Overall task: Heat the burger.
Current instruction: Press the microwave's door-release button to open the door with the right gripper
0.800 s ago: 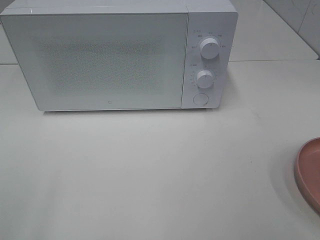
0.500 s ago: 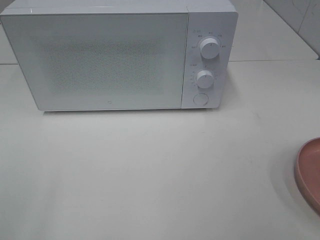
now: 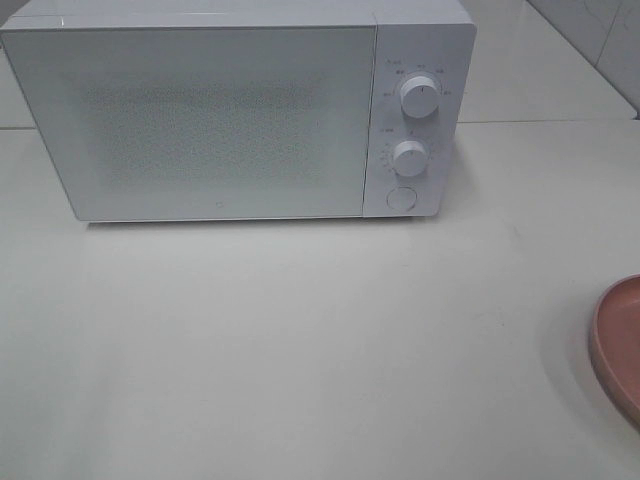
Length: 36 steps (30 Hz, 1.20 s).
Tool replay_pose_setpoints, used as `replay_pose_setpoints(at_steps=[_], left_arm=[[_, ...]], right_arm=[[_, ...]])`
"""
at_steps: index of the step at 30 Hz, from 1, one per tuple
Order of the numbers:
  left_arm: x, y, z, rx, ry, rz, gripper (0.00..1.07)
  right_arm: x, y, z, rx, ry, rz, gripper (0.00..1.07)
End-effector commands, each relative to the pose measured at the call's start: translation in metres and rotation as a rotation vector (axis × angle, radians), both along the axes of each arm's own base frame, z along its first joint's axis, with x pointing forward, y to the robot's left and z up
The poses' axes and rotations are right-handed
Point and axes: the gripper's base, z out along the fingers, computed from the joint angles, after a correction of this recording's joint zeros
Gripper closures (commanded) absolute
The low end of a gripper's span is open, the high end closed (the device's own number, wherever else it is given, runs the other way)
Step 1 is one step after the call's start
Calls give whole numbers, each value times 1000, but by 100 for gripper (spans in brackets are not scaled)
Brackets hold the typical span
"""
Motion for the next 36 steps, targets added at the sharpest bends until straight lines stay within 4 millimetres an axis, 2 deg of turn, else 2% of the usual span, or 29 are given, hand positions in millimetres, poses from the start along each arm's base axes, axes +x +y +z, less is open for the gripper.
replay_pose_setpoints(at_steps=[1,27,36], left_arm=[[-2,0,0,-4,-18,-3,7],[-2,0,0,-4,-18,-3,7],[-2,0,0,-4,-18,-3,7]], right_arm=[[5,0,6,3,-1,-8,34],[62,0,23,-2,-26,-9,34],[80,0,22,-2,-45,-11,34]])
